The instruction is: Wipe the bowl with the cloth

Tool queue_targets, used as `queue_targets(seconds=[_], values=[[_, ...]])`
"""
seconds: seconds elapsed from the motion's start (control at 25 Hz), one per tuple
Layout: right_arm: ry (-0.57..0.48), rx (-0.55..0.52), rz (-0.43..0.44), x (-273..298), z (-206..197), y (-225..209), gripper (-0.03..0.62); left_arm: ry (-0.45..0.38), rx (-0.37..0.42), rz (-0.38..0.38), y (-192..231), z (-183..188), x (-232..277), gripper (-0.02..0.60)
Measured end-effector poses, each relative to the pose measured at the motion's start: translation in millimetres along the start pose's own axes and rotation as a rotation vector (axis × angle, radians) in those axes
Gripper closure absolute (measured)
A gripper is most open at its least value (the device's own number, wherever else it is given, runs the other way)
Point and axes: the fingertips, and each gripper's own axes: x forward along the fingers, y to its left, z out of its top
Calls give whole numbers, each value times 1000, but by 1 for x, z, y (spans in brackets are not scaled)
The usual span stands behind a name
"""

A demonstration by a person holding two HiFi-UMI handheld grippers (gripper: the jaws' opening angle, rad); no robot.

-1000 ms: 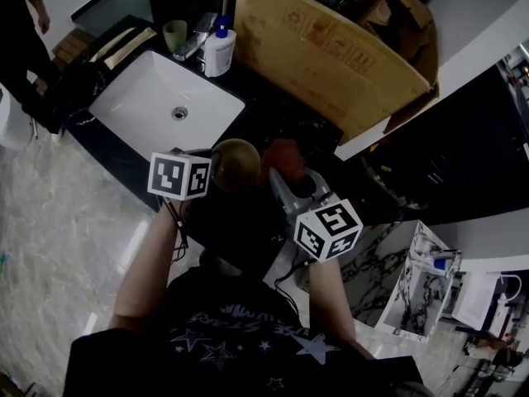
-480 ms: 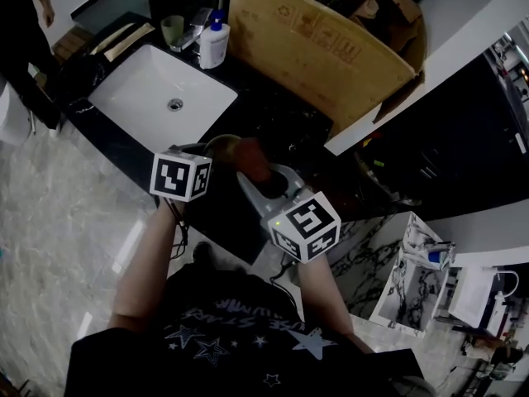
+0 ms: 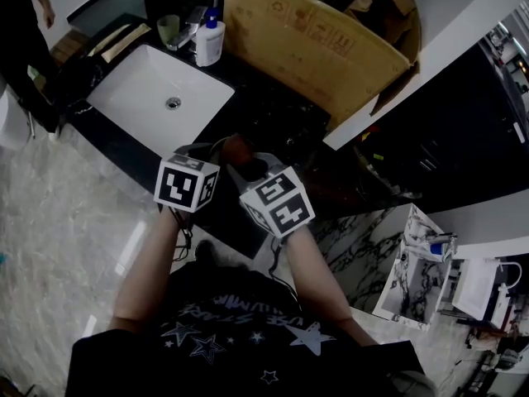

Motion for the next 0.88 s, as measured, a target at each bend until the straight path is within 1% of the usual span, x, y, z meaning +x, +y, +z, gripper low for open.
queue_targets(seconds=[0.16,0.24,0.32,0.44,0.56,0.68,0.88], values=[[29,-17,-11,10,-5,-5,543,13,5,-5,1,-2,0,563],[37,-46,-18,14,-6,-5,543,21,0,-17,0,-3,0,563],[60,-112,-40,18,-5,-4,543,31,-3,-23,1,-4,-1,563],[113,-257,-94,23,-6,-4,543,50,-6,-25,4,-7,-3,563],[154,-359,-146,25,-8,-6,543,51,-8,-17,5,-5,-5,563],[195,-437,-193,27,-10,-10,543,54,-8,-8,6,-4,-7,563],[282,-509,-263,23,-21,-23,543,52,-5,-1,8,-5,-8,563]])
